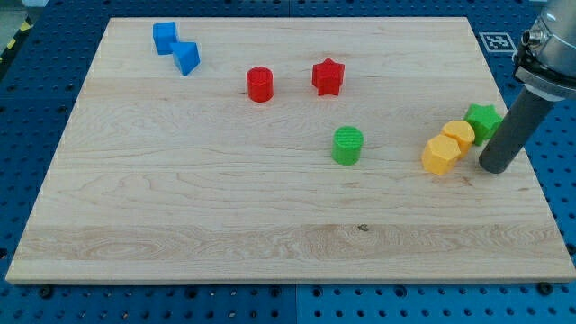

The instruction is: Place the yellow hexagon at the right side of the green circle

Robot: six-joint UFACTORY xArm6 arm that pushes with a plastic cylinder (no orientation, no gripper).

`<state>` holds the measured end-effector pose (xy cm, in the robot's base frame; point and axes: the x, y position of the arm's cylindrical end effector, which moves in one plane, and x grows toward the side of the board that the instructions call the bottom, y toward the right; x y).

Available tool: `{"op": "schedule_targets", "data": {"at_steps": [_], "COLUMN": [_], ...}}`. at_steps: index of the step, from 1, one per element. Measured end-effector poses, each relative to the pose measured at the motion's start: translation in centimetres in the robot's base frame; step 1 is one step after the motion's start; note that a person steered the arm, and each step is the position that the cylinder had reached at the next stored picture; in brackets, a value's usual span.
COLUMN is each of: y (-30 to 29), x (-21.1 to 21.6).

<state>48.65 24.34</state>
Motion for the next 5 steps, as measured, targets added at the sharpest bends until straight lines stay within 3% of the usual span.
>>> {"op": "schedule_targets", "data": {"at_steps": [5], "y": [-7.2], "x": [1.4]}}
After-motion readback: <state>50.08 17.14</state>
